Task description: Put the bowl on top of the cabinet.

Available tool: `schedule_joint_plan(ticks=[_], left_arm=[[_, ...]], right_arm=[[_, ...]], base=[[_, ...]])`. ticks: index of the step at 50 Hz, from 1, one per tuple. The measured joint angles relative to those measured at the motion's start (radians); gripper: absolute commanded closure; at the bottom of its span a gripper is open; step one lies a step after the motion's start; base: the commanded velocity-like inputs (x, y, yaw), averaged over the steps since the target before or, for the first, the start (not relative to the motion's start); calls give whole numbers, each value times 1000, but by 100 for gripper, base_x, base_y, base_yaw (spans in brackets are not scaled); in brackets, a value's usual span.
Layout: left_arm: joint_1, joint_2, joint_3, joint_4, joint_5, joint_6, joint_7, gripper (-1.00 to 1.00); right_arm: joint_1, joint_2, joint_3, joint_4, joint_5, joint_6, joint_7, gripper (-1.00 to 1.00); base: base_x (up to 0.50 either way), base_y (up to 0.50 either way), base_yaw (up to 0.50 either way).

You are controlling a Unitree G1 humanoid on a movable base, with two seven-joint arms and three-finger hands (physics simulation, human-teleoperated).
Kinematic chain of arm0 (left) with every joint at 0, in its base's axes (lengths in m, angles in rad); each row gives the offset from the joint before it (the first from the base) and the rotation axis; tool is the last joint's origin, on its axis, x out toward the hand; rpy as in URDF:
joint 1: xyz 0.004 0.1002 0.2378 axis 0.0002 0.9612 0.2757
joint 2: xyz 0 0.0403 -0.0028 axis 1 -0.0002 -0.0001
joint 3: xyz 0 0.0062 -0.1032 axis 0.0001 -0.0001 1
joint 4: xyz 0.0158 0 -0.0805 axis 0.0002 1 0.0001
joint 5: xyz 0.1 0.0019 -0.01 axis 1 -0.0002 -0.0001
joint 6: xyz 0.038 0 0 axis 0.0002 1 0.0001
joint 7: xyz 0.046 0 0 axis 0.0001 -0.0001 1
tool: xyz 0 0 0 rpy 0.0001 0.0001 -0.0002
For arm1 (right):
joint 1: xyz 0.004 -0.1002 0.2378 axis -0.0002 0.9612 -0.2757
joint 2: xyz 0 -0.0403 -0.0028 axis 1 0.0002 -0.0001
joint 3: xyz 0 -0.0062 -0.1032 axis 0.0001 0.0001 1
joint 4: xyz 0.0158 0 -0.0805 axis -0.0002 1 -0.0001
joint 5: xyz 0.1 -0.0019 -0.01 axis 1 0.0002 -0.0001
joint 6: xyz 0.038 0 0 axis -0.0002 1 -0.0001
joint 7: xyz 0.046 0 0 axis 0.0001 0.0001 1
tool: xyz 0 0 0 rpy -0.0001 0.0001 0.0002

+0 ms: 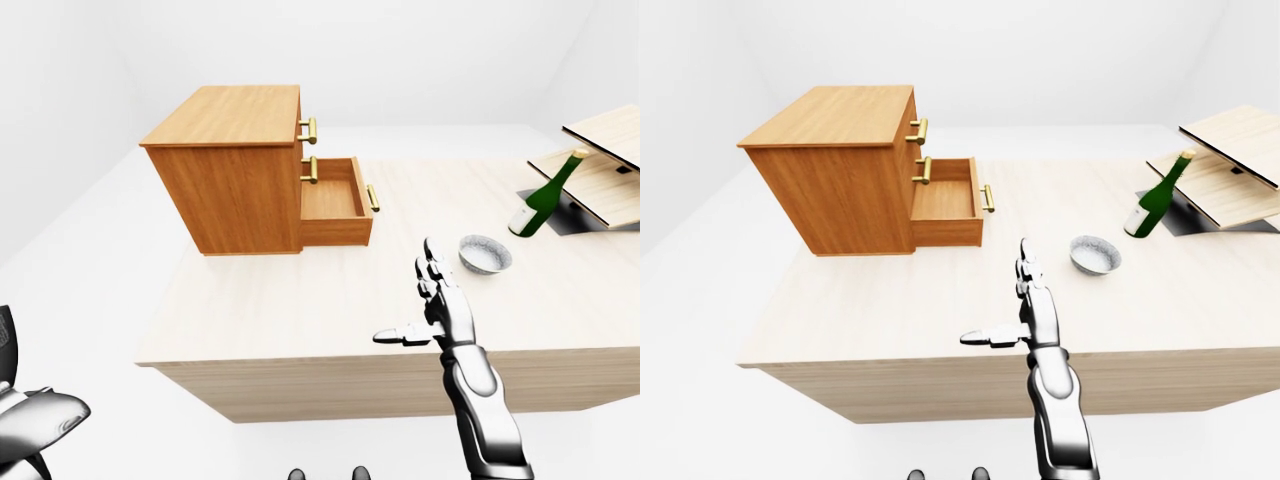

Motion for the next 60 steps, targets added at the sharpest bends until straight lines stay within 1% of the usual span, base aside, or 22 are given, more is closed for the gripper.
schedule_joint_plan(ticks=[20, 36, 48, 55, 60], left_arm=[[-1, 3, 2, 0, -6, 0, 5, -100], [-4, 3, 2, 0, -6, 0, 7, -100], [7, 9, -6, 0, -7, 0, 10, -100], [9, 5, -13, 0, 1, 0, 5, -100], [6, -1, -13, 0, 9, 0, 0, -100]], right_arm=[[19, -1, 11, -33, 0, -13, 21, -100], [14, 1, 8, -28, 3, -18, 21, -100], [21, 1, 3, -39, 15, -18, 20, -100], [25, 3, 3, -54, 21, 2, 7, -100], [44, 1, -2, -98, 23, 2, 7, -100]], base=[[48, 6, 0], [50, 16, 0], [50, 6, 0], [5, 0, 0], [0, 0, 0]])
